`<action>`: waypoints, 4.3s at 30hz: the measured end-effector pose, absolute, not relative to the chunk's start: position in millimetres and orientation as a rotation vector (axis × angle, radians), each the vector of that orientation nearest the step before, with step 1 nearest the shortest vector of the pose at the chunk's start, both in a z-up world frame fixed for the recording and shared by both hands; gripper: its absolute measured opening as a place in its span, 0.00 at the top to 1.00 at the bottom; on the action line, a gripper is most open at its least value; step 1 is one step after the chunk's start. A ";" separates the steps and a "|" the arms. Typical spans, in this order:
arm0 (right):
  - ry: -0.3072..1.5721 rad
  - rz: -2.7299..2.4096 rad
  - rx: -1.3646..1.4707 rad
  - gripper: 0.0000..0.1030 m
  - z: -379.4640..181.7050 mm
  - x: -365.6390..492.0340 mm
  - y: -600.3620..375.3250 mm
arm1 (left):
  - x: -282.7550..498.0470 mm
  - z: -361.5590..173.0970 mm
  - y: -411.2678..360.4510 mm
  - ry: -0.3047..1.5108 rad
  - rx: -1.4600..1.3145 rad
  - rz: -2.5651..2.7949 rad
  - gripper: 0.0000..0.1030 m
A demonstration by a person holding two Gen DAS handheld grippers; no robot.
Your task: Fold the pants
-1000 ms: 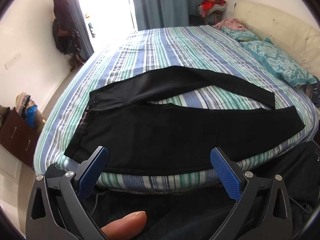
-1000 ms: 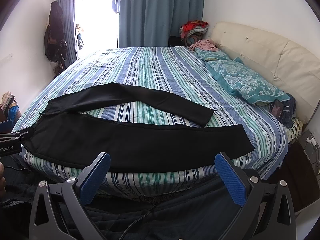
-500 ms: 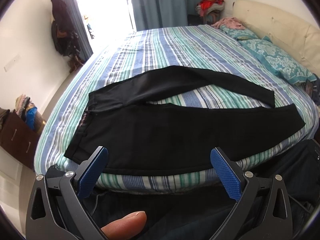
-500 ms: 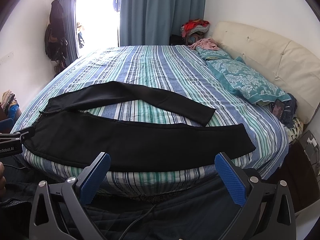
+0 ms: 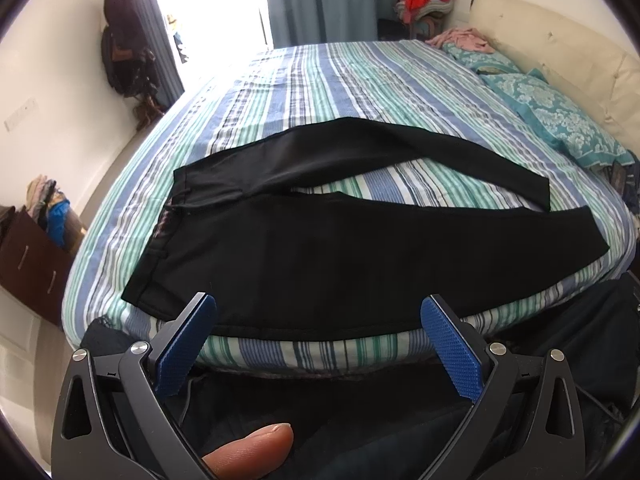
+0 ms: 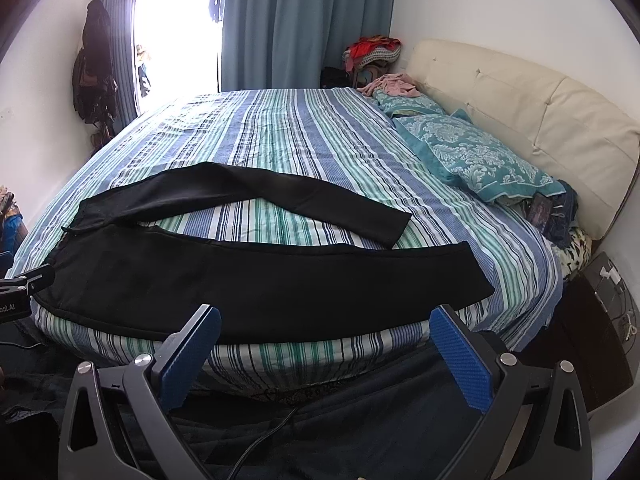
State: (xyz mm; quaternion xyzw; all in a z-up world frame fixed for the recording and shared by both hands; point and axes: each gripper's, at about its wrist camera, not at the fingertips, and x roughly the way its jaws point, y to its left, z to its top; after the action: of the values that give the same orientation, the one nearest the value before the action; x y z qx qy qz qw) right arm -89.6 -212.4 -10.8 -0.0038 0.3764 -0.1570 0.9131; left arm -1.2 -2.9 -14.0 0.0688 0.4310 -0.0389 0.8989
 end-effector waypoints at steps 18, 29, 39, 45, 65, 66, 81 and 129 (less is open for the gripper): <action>0.838 -0.418 0.018 0.00 -20.7 -83.8 -225.8 | 3.7 -25.6 -0.4 0.940 0.152 -0.041 0.00; 0.822 -0.558 0.074 0.00 -10.9 -121.0 -255.2 | -9.4 -20.9 25.1 0.917 0.095 0.026 0.00; 0.813 -0.553 0.081 0.00 -9.1 -139.6 -255.1 | -10.5 -20.1 26.2 0.914 0.096 0.028 0.00; 0.814 -0.523 0.082 0.00 -10.5 -133.8 -252.0 | -9.8 -22.9 18.4 0.930 0.126 0.009 0.00; 0.858 -0.339 0.058 0.00 -24.5 -111.0 -236.0 | 1.1 -37.3 12.1 0.988 0.168 -0.017 0.00; 0.855 -0.280 0.048 0.00 -26.4 -106.1 -233.0 | 4.1 -37.9 12.7 0.990 0.167 -0.015 0.00; 0.992 0.071 -0.404 0.50 -148.7 110.4 -378.7 | 29.6 -47.0 9.5 1.024 0.193 0.054 0.00; 0.933 -0.428 0.445 0.76 -197.6 390.3 -577.2 | 140.8 -102.2 -69.1 1.124 0.281 -0.010 0.00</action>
State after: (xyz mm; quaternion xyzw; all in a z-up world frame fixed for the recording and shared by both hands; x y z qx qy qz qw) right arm 390.3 -577.2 -197.6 0.2111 0.4427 -0.2031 0.8475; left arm 140.8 -69.1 -102.2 0.1327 0.5312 -0.0046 0.8368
